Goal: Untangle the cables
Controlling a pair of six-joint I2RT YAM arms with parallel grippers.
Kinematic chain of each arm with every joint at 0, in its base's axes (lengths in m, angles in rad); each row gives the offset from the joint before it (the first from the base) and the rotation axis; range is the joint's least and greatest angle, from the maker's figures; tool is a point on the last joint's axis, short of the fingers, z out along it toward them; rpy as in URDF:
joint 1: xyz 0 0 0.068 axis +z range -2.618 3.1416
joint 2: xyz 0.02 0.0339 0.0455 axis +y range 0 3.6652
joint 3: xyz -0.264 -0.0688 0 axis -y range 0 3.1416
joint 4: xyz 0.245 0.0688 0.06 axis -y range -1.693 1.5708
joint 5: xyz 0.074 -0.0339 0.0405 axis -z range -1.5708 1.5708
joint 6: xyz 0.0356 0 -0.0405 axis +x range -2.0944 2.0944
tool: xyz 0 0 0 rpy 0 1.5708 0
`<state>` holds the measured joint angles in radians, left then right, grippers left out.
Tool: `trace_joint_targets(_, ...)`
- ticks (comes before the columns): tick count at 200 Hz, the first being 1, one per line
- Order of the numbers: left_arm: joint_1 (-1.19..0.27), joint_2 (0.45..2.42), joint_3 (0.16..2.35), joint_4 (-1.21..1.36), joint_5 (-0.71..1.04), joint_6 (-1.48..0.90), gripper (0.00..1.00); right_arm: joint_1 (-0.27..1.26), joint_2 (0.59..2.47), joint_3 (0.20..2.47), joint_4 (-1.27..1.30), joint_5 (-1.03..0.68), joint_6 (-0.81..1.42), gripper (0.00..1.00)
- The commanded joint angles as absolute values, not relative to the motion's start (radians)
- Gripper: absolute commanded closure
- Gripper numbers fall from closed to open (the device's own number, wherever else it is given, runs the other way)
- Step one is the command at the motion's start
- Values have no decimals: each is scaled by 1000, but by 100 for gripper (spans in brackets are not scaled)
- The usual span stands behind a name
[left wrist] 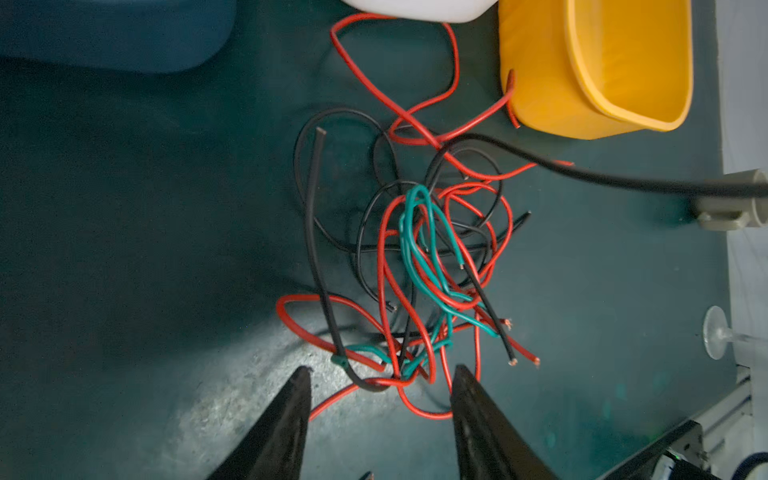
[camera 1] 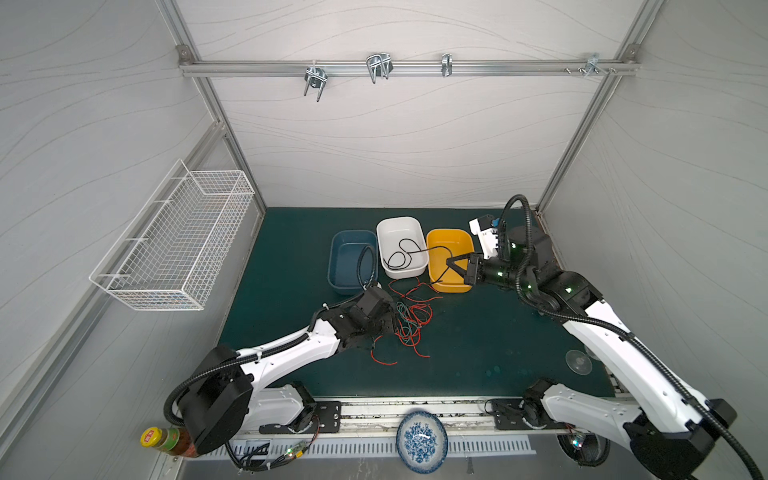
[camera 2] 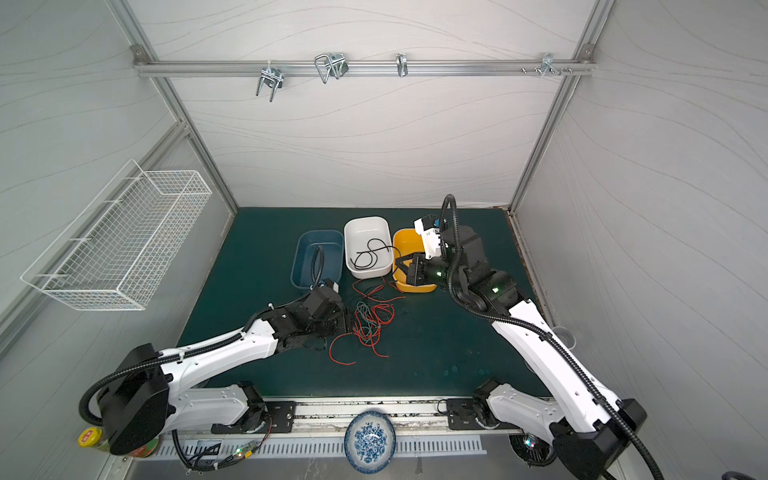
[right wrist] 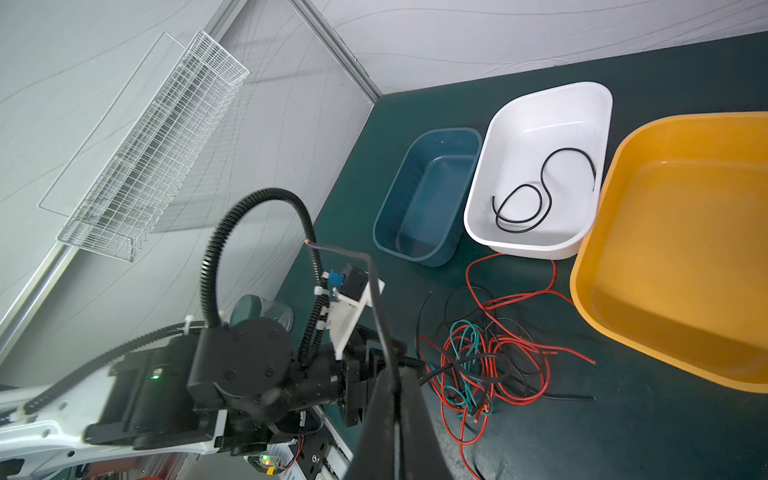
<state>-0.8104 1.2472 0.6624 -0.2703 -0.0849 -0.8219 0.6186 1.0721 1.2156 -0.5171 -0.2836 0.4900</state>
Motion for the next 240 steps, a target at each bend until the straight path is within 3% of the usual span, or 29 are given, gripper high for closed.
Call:
trace_joint_targets(1, -828, 1272, 637, -171, -149, -868, 44, 623, 1094, 1275, -576, -312, 465, 100)
trace_joint_targets(107, -828, 1485, 538, 21, -149, -958, 47, 640, 1164, 1440, -626, -367, 503, 100)
trace_joint_targets(240, -827, 1540, 459, 94, -158, -997, 48, 653, 1209, 1700, -757, -314, 454, 100)
